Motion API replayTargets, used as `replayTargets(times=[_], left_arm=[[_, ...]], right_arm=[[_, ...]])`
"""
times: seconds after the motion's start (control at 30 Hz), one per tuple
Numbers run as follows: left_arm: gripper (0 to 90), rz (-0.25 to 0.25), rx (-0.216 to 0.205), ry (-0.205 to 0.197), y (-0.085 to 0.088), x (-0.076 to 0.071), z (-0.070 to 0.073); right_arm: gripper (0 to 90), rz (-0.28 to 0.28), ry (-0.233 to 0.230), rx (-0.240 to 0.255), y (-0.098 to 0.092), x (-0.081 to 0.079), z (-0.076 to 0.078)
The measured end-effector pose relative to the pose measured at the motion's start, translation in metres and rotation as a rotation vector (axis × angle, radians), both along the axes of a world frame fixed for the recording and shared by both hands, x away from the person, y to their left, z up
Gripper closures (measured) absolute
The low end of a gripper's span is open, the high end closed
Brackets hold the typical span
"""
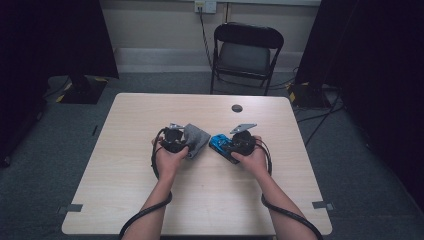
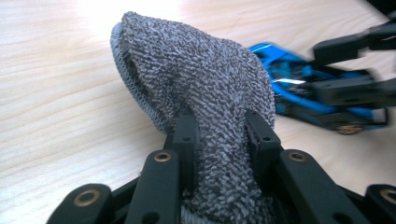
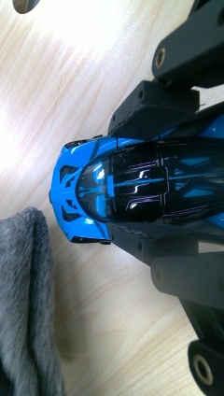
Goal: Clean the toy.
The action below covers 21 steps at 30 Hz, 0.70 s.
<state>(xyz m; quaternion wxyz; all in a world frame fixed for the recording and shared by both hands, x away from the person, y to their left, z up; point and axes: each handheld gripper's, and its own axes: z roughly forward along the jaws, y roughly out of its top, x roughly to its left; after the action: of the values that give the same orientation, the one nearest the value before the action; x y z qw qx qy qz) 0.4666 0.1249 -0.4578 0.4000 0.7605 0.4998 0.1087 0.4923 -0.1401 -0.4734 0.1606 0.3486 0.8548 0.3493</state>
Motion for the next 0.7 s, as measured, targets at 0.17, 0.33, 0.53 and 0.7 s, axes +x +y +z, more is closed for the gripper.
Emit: replayTargets(times=[0.17, 0.33, 0.53, 0.7], left_arm=[[69.6, 0.02, 0.039, 0.083, -0.015, 0.007, -0.02], [69.6, -0.025, 0.073, 0.098, -0.026, 0.003, -0.021], [69.8, -0.077, 0.097, 0.115, -0.035, -0.008, -0.018], [69.9, -0.112, 0.089, 0.121, -0.041, -0.017, -0.018]], right_arm=[[47.5, 0.0, -0.001, 0.0, 0.0, 0.0, 0.0], [47.5, 0.0, 0.001, -0.003, 0.0, 0.0, 0.0], [47.6, 0.0, 0.002, -0.006, 0.001, 0.0, 0.001], [47.6, -0.001, 0.001, -0.01, 0.001, 0.0, 0.001]])
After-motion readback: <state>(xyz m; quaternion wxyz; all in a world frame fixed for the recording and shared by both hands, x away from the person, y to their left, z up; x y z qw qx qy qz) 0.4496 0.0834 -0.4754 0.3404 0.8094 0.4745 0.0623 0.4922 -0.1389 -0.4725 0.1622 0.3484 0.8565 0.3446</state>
